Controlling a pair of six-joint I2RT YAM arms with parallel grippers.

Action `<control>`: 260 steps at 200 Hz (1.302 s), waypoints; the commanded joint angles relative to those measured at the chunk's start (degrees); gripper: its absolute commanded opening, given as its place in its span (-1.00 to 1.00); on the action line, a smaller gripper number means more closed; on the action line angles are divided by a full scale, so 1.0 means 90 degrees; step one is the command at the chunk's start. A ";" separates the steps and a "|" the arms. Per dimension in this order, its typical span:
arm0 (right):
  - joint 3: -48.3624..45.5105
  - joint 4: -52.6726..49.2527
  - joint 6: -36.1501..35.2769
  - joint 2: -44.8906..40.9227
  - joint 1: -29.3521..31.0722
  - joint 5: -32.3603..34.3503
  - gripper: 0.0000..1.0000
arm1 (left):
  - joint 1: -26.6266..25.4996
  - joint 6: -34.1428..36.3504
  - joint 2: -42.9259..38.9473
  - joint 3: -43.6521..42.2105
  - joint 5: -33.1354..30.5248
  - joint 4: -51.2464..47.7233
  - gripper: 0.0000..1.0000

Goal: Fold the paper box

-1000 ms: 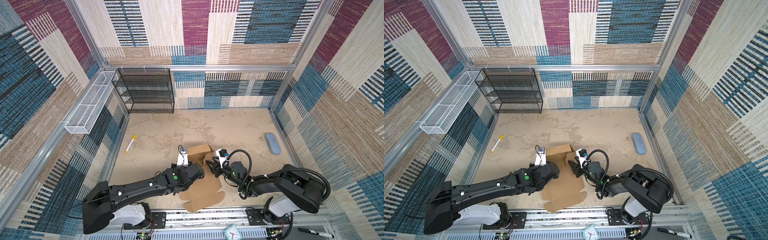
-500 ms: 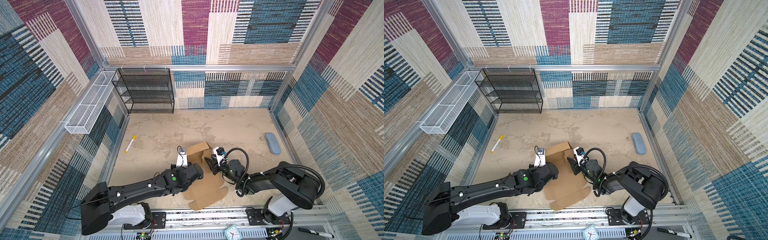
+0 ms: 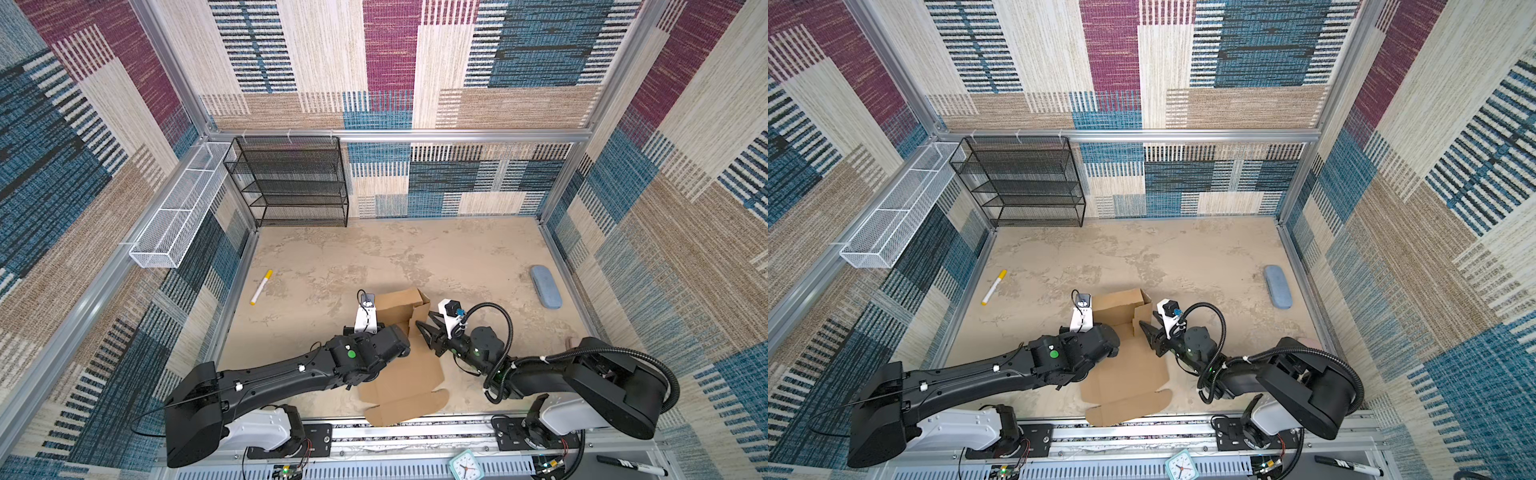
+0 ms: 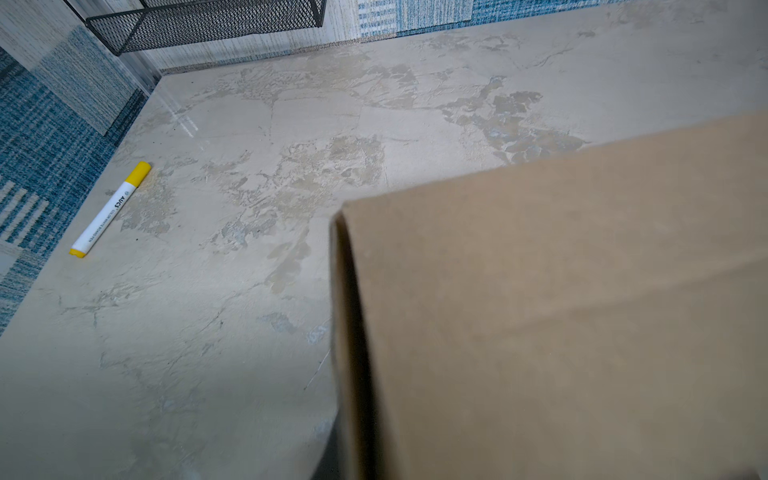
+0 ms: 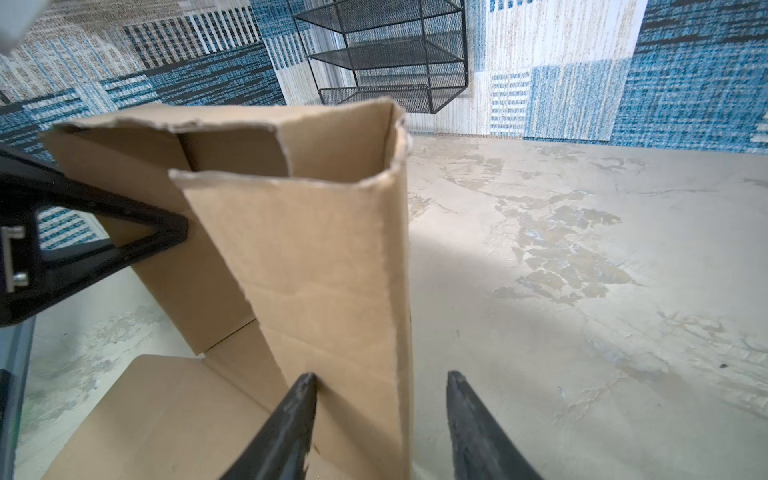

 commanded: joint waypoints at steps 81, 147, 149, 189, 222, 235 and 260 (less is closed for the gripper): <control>-0.0063 0.0708 0.0092 0.0136 -0.0113 -0.0937 0.09 | -0.0035 0.0589 -0.0383 -0.0262 -0.0959 0.0584 -1.00; 0.0152 0.0599 -0.0095 0.0297 -0.0123 -0.1102 0.06 | -0.0209 0.0340 -0.0140 -0.0344 -0.1177 0.0455 -1.00; 0.0150 0.0611 -0.0092 0.0291 -0.0123 -0.1107 0.06 | -0.0216 0.0343 -0.0136 -0.0345 -0.1184 0.0445 -1.00; 0.0130 0.0657 -0.0015 0.0248 -0.0125 -0.1260 0.05 | -0.0223 0.0225 -0.0047 -0.0462 -0.1139 0.0512 -1.00; 0.0042 0.0524 -0.0070 0.0043 -0.0123 -0.1067 0.06 | -0.0238 0.0180 -0.0027 -0.0546 -0.1197 0.0537 -1.00; -0.0029 0.0321 -0.0048 -0.0117 -0.0123 -0.1016 0.06 | -0.0234 0.0355 -0.0037 -0.0678 -0.1208 0.0744 -1.00; -0.0269 -0.0126 0.0224 -0.0753 -0.0152 -0.0894 0.07 | -0.0196 0.0616 -0.0133 -0.0988 -0.1199 0.1111 -1.00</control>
